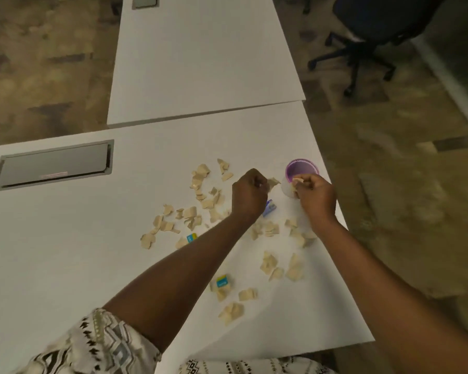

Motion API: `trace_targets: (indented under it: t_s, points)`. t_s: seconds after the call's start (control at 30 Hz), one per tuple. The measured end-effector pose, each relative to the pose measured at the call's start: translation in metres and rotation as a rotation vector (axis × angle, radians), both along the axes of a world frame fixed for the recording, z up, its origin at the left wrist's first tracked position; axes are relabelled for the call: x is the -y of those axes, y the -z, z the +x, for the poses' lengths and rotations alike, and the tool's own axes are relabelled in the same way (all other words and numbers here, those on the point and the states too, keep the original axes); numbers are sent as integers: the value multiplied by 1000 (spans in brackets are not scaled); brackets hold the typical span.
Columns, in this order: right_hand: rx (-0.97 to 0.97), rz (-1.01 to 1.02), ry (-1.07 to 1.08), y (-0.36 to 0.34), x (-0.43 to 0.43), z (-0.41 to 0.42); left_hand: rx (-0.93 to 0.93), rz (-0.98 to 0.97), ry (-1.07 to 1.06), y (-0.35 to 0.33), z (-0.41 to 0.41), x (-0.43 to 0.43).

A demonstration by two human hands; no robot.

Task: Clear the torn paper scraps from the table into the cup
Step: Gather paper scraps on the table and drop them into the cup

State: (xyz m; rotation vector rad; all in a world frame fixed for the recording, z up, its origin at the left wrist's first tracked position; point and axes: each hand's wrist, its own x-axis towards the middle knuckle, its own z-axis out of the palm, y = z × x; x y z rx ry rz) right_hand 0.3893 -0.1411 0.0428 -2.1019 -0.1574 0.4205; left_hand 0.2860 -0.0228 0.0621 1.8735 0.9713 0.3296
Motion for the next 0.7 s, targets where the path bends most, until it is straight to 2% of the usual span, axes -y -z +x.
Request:
trace_targets:
  t_s: [0.17,0.3,0.43,0.7]
  points:
    - [14,-15,44,-3,-4,41,-22,50,92,-8,72,3]
    - [-77,-44,60,2,-11,60,-130,68,150,-3,106,9]
    - [-194,-57,23,7,-14,73,-176,57,204,2,120,12]
    - [-245,-19,-12,6,-13,80,-187,82,259,6,124,10]
